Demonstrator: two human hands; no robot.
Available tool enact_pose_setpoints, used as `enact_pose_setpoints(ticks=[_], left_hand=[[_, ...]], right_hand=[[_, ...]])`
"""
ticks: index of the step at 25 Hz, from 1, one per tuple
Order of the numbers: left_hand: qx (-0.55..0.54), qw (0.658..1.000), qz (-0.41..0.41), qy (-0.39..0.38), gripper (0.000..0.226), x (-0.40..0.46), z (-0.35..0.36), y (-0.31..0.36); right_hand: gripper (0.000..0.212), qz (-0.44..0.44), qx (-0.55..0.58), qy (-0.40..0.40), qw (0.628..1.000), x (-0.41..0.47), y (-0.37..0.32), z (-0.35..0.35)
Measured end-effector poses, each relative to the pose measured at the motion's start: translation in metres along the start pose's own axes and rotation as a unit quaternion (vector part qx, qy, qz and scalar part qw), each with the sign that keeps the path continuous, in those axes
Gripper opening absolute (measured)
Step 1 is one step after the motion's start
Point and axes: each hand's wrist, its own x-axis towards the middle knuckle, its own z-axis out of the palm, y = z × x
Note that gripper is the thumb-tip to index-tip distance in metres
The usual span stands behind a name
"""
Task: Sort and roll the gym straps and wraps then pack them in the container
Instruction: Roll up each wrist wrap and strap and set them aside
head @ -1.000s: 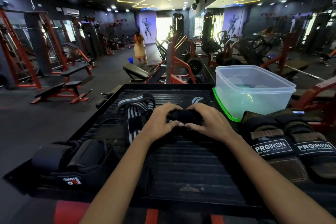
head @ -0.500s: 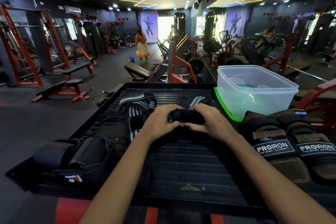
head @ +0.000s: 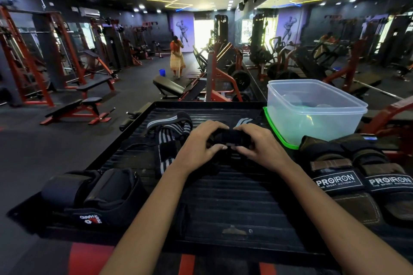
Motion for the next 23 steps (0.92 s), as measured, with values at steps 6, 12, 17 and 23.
enact_pose_setpoints(ticks=[6,12,17,23], left_hand=[[-0.035,0.998,-0.044,0.015,0.039,-0.0012,-0.0013,0.0014],[-0.040,0.998,-0.047,0.000,0.044,-0.0013,-0.0001,-0.0001],[-0.038,0.998,-0.042,0.014,0.045,-0.0007,-0.0020,-0.0007],[-0.082,0.993,-0.078,0.029,0.037,-0.0016,0.0002,0.0027]], right_hand=[[0.052,0.012,-0.038,0.003,0.999,-0.0020,-0.0071,-0.0028],[0.040,0.007,-0.022,-0.023,0.999,-0.0005,-0.0014,0.0009],[0.043,0.007,-0.015,-0.027,1.000,0.0001,-0.0019,0.0036],[0.055,0.023,-0.066,-0.030,0.997,-0.0003,-0.0039,0.0026]])
